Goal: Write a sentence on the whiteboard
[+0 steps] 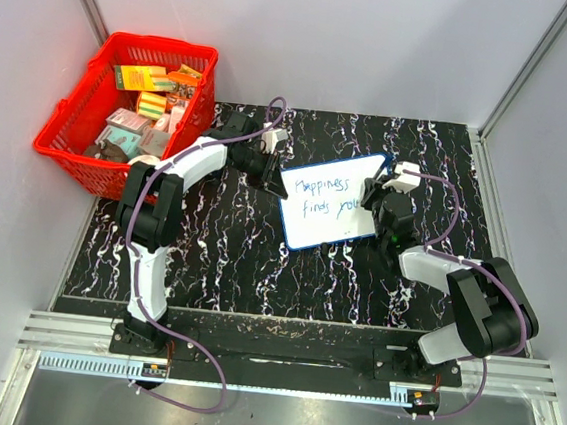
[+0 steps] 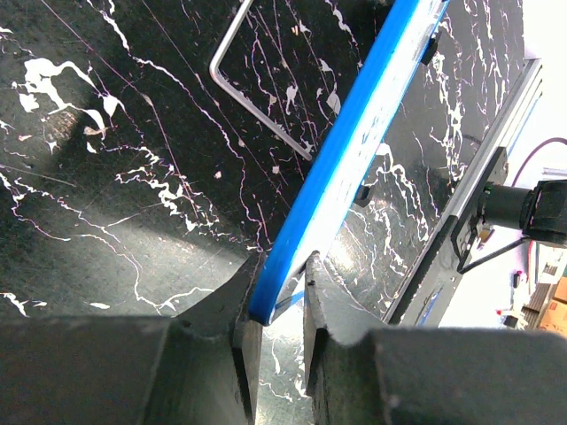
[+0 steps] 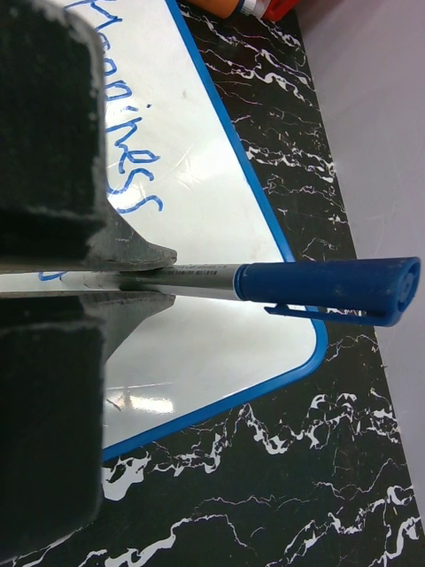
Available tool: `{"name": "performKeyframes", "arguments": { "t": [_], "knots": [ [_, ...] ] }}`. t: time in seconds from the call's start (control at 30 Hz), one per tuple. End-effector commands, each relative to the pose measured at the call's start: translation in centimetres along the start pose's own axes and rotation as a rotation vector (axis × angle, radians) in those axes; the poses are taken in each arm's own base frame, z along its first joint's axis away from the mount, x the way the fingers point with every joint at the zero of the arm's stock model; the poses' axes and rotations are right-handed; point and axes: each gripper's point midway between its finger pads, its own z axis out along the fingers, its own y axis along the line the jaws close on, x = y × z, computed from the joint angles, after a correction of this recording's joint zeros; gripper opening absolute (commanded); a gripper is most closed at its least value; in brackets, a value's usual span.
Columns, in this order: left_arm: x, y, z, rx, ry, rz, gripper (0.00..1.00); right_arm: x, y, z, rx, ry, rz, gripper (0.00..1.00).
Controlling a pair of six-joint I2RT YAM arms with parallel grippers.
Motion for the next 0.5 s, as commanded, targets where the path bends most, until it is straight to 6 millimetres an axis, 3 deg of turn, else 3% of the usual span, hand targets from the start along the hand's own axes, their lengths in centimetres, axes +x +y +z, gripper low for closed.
{"name": "performKeyframes", "arguments": {
  "t": [0.0, 0.47],
  "knots": [
    [1.1, 8.04, 0.21, -0.356, 0.028, 0.139, 0.0, 0.26, -0.74, -0.05, 0.035, -0.002, 0.002, 0.0],
    [1.01, 7.94, 0.15, -0.354, 0.023, 0.143, 0.0, 1.05, -0.66, -0.1, 0.027, 0.028, 0.0, 0.0]
  ]
}}
